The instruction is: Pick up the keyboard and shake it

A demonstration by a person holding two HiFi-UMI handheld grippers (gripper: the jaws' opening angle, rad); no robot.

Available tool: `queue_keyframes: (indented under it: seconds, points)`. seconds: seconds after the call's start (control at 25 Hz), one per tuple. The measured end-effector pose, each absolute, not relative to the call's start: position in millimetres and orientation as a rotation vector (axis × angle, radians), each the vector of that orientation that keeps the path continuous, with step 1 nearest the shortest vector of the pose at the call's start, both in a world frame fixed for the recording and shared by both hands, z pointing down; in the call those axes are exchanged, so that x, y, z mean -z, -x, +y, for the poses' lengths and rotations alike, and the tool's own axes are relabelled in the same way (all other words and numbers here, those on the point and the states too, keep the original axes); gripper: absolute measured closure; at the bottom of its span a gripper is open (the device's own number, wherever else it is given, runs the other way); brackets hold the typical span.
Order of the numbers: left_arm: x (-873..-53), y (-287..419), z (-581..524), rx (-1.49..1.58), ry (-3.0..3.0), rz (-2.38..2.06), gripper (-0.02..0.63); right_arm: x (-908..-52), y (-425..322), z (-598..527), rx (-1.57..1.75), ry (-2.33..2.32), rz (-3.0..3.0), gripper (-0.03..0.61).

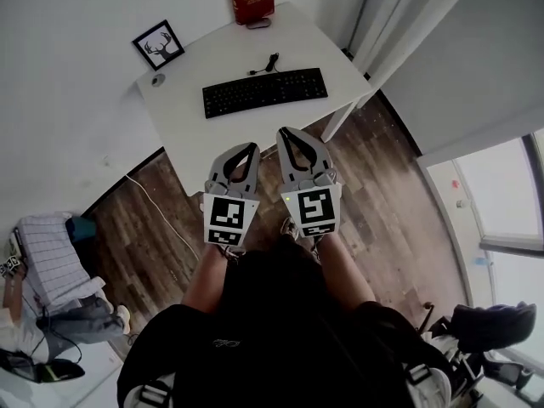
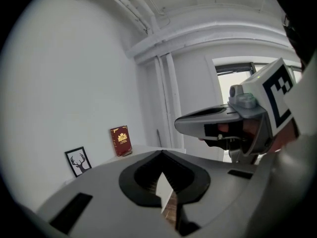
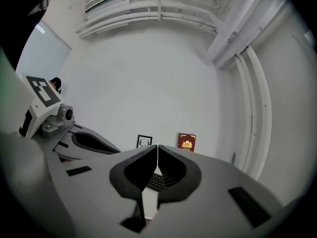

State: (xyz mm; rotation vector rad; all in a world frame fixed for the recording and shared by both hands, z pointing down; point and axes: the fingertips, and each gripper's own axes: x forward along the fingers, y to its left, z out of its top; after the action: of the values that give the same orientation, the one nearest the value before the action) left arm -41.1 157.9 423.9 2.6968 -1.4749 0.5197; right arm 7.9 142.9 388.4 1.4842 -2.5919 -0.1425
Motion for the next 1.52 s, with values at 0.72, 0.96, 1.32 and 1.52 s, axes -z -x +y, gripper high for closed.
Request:
queue_keyframes:
  seconds: [0.72,0.96,1.32,1.52]
  points:
    - [-505,53,48,-0.770,-2.526,-1.440,0.611,-475,-14,16,-0.050,-1.269,-2.537,0.555]
    - [-502,63,-18,-0.786,-2.591,-1.383,0.611,-471,4,-42,0.014,-1.181,-2.483,0.555]
    - [-546,69,-92,-1.097,-2.722,-1.193,0.611,-515,32,-78,-0.055,-0.942,-2.371,0.555]
    - [-590,59,-142,-1.335,-2.723,-0.866,0.611,-566,44,-81,-0.113,-0.601,-2.275,0.555]
